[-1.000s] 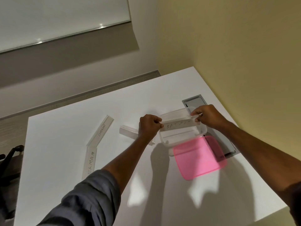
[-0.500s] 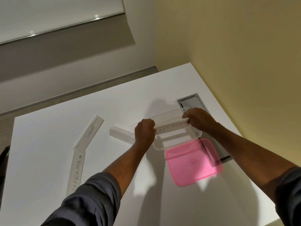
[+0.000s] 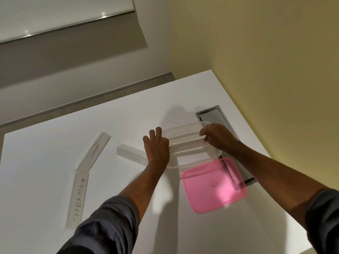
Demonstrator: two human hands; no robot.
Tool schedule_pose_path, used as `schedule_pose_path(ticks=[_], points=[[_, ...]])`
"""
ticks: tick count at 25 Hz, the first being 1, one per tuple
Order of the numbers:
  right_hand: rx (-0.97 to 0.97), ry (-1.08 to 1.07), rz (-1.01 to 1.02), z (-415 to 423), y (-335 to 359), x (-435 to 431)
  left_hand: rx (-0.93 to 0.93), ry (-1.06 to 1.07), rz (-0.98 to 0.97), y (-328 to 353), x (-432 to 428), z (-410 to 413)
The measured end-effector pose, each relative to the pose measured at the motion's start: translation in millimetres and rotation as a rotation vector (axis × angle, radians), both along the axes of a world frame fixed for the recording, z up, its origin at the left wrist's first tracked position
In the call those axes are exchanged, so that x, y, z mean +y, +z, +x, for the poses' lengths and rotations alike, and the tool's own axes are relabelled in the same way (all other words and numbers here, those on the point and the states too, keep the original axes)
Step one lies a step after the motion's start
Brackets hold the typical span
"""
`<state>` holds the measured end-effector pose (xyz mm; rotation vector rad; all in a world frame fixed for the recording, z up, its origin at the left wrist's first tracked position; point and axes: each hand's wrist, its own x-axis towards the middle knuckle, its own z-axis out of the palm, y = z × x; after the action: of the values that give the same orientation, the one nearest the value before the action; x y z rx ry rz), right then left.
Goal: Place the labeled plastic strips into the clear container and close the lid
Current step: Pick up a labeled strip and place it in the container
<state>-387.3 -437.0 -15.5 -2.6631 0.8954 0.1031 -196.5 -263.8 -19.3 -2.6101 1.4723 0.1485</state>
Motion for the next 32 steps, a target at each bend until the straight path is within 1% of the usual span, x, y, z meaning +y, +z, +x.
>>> schedule_pose_path(ticks=[3, 7, 13, 19, 24, 26, 27, 29, 31, 32], points=[[0.028, 0.022, -0.015, 2.7, -5.4, 1.8, -0.005, 0.014, 0.058, -7.3, -5.9, 1.2], [0.149, 0.123, -0.141, 9.2, -12.8, 7.5, 0.007, 0.038, 0.096, -10.7, -14.1, 1.1], [0.24, 0.132, -0.219, 13.3, -23.9, 12.2, 0.008, 0.039, 0.127, -13.7, -22.5, 2.9], [0.261, 0.074, -0.288, 20.7, -23.4, 15.4, 0.022, 0.022, 0.077, -17.3, -26.8, 7.1], [0.234, 0.03, -0.284, 22.7, -27.0, 17.0, 0.058, 0.023, -0.012, -24.5, -23.2, 10.8], [0.192, 0.004, -0.272, 22.9, -25.9, 18.5, 0.136, 0.028, -0.081, -20.7, -17.7, 13.3], [0.157, -0.024, -0.26, 23.1, -23.9, 20.0, 0.181, 0.042, -0.154, -15.5, -13.7, 15.3], [0.066, -0.108, -0.223, 25.5, -17.8, 25.3, 0.227, 0.074, -0.396, -2.2, -2.9, 22.3], [-0.057, -0.205, -0.148, 32.6, -8.2, 38.0, 0.19, 0.126, -0.682, 7.4, 14.0, 36.0], [-0.131, -0.244, -0.1, 37.6, -2.8, 48.2, 0.196, 0.186, -0.775, 10.7, 23.2, 46.4]])
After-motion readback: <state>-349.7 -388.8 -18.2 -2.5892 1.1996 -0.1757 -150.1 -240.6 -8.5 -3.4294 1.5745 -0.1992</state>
